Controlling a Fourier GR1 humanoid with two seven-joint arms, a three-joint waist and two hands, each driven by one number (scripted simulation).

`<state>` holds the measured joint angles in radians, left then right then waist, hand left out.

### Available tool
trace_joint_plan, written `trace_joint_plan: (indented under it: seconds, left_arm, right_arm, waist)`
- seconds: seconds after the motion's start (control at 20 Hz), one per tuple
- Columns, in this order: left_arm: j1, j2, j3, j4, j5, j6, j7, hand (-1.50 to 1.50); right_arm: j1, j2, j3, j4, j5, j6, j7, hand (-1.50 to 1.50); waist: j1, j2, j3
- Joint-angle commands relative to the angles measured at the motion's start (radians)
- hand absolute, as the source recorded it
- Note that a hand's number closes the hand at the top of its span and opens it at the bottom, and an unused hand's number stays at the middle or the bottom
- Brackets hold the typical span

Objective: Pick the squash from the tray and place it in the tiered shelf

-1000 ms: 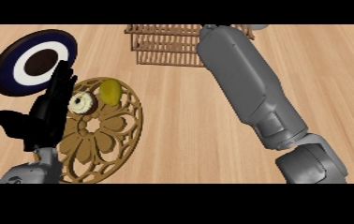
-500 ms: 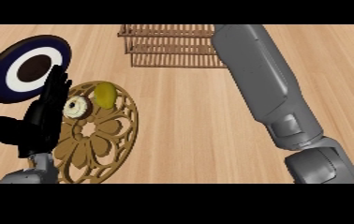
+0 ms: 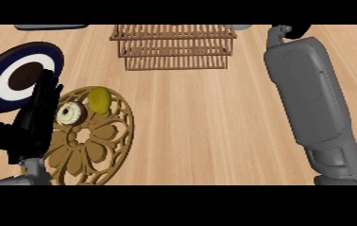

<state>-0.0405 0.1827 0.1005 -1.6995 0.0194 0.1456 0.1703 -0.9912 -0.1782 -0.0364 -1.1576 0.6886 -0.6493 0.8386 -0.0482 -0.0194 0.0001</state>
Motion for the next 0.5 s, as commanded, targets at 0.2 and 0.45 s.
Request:
trace_joint_plan:
  seconds: [0.2, 0.45]
  left_arm:
    - [0.032, -0.017, -0.007, 0.007, -0.017, 0.004, -0.044, 0.00]
    - [0.018, 0.006, 0.020, 0.019, 0.036, -0.056, -0.039, 0.00]
  right_arm:
    - [0.341, -0.149, 0.006, -0.563, -0.099, 0.249, 0.121, -1.50]
    - [0.523, -0.162, -0.030, -0.817, -0.133, 0.271, 0.153, -1.50]
  waist:
    - [0.006, 0.004, 0.000]
    - [0.035, 0.014, 0.000]
